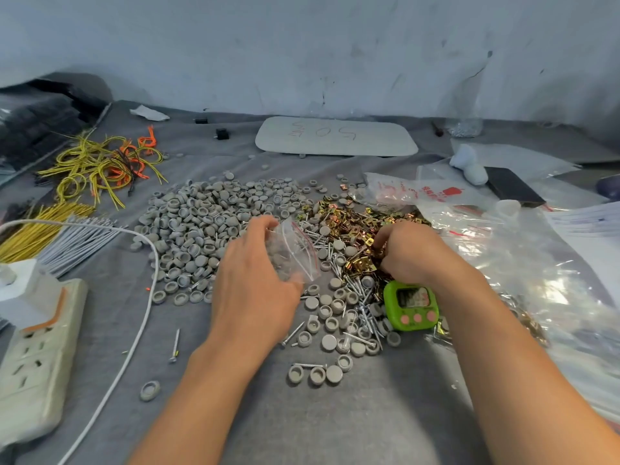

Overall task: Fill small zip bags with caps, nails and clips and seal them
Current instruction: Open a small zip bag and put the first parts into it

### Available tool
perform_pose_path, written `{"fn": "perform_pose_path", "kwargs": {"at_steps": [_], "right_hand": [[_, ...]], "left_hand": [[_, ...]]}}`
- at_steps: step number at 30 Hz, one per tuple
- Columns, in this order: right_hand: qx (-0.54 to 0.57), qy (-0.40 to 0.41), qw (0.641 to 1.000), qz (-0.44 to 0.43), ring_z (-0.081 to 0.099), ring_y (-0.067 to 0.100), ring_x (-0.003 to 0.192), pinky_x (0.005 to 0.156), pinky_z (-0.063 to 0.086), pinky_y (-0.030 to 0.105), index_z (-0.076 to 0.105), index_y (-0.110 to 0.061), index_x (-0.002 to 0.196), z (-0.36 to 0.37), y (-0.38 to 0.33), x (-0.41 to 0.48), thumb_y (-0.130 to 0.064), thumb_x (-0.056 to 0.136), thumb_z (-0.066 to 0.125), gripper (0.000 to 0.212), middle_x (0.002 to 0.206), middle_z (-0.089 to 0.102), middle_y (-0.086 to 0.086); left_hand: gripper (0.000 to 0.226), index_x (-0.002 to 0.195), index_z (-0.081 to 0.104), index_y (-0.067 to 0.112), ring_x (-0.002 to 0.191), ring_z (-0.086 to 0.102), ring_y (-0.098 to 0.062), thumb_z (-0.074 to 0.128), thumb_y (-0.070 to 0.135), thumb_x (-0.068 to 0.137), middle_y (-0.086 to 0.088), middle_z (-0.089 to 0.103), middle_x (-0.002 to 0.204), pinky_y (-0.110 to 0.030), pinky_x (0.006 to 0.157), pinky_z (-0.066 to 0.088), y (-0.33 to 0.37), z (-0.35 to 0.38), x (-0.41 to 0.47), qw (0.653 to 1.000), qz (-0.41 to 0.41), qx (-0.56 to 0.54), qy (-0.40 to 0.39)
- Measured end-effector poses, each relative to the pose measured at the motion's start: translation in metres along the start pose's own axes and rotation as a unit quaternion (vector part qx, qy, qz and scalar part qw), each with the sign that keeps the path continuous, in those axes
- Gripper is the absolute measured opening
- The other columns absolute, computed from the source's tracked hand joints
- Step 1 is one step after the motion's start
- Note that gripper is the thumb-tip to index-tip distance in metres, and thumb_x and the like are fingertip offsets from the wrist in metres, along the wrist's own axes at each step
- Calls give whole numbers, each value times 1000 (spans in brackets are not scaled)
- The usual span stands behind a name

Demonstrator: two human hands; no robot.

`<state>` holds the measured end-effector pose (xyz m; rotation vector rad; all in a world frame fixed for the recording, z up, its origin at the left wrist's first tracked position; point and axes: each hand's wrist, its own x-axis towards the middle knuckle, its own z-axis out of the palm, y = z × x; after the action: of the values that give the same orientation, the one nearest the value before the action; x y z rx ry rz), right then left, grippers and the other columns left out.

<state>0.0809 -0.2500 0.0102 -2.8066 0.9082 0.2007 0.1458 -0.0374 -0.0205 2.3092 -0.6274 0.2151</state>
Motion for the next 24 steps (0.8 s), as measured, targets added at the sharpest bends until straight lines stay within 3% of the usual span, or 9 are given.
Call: {"fn": "perform_pose_path", "kwargs": {"at_steps": [3,7,10,12,15,18,21,24], "right_hand": [[-20,-9,1000,0,67,28,105,95,57,39,72,-9,117,-1,-2,1,-9,99,57,23,114,71,9],[-15,5,1000,0,68,27,97,86,60,37,76,-10,111,2,5,2,-8,98,60,20,108,72,9],[60,40,997,17,67,25,91,74,54,31,77,-14,109,9,12,4,-11,100,61,18,102,73,6],[139,96,985,28,65,21,87,71,50,28,75,-20,112,10,14,3,-15,103,58,20,102,72,3],[333,164,929,-2,63,6,63,54,44,20,77,-25,102,12,12,-12,-19,102,63,15,82,75,-9],[553,43,829,-72,63,8,60,60,49,24,80,-20,92,16,-4,-37,-17,98,70,12,78,78,-1],[614,-25,780,-119,63,13,60,57,48,22,81,-15,85,21,-14,-51,-8,98,66,21,75,76,7],[646,-66,750,-127,66,16,65,59,47,23,78,-5,95,19,-14,-56,-5,100,62,17,80,75,12]], "left_hand": [[94,144,33,36,122,44,-9,90,25,69,14,49,130,-30,106,36,0,2,-4,998,32,47,21],[97,149,32,30,136,36,-11,88,24,70,8,47,145,-26,115,21,9,5,-11,993,91,78,23],[97,150,28,34,138,30,-7,86,33,72,11,41,148,-26,119,16,15,5,-11,991,114,63,-7],[96,151,26,39,140,31,-5,82,43,73,17,38,149,-29,121,22,19,4,-11,993,111,37,-27],[81,144,37,46,119,39,8,74,52,72,28,43,132,-23,106,34,24,3,-12,993,114,-25,-12],[57,130,54,53,104,55,11,74,49,77,31,60,112,-11,87,39,28,2,-8,985,96,-142,-6],[32,109,75,46,89,70,-4,82,26,85,20,73,96,-23,78,55,30,4,-2,953,61,-291,-49],[29,98,81,37,87,73,-8,83,12,83,14,76,93,-26,77,57,27,3,0,936,44,-343,-68]]}}
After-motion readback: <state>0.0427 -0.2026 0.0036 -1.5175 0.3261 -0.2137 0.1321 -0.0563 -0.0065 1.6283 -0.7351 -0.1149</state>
